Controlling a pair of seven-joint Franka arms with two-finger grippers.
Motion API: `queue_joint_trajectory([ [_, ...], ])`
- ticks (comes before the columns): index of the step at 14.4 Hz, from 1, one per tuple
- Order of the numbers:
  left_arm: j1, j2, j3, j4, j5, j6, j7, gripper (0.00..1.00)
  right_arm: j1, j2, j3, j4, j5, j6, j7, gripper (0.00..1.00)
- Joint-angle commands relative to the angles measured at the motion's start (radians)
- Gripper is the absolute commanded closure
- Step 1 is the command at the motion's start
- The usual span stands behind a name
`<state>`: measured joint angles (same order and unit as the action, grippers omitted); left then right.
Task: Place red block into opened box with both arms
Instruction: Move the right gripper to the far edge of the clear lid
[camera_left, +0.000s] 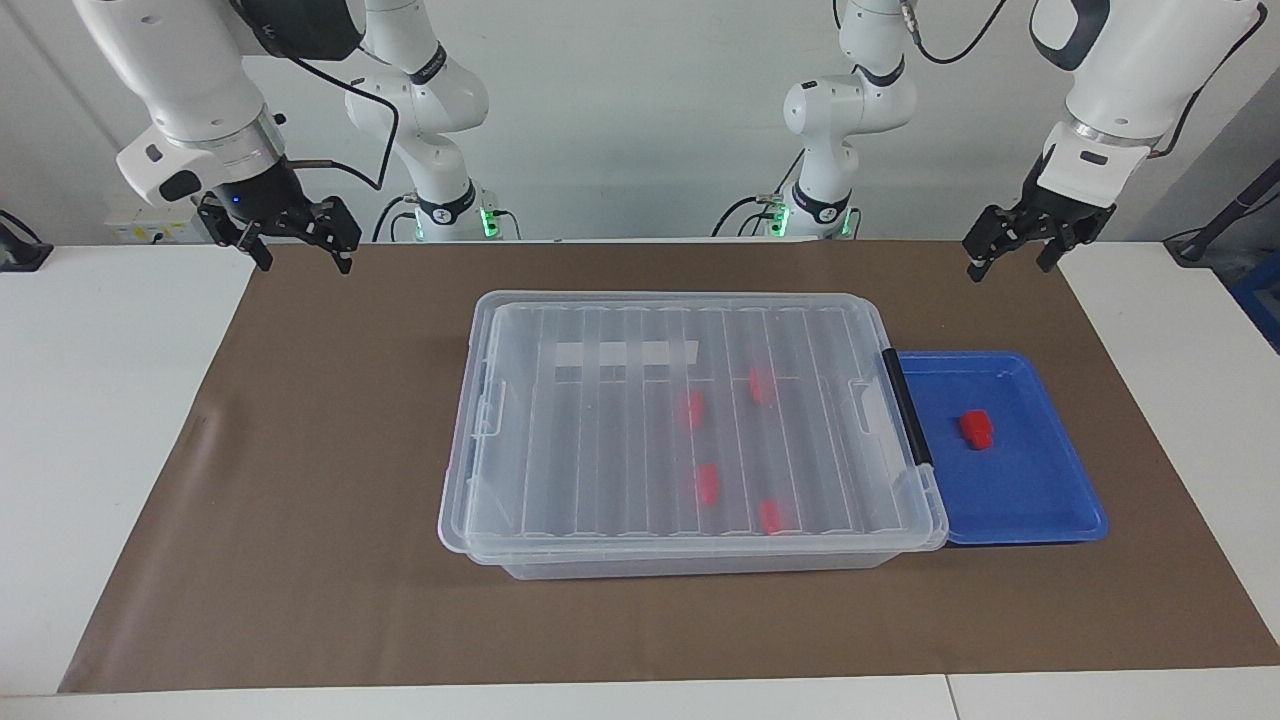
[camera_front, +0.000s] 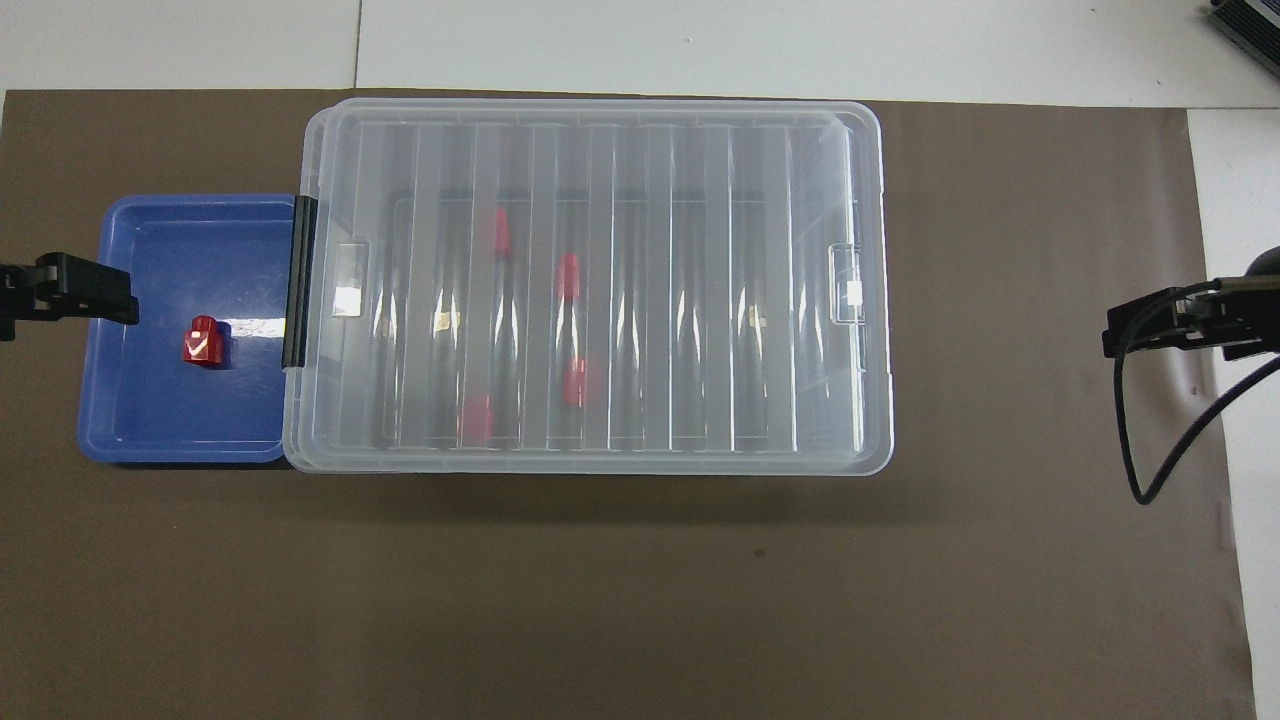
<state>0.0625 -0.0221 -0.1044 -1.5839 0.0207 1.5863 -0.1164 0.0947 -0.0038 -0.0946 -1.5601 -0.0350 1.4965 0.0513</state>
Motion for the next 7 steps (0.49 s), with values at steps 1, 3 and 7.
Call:
queue_joint_trajectory([
  [1,0.008,0.004,-0.005,0.012,0.008,-0.02,0.0,0.0,-0.009,-0.004,0.01,-0.001,-0.006,-0.005,0.002,0.0],
  [3,0.007,0.005,-0.005,0.012,0.008,-0.017,0.001,0.0,-0.009,-0.002,0.01,-0.003,-0.006,0.01,0.001,0.0],
  [7,-0.004,0.005,0.006,0.012,0.008,-0.019,0.001,0.0,0.025,-0.001,0.013,-0.125,0.075,0.253,0.027,0.0],
])
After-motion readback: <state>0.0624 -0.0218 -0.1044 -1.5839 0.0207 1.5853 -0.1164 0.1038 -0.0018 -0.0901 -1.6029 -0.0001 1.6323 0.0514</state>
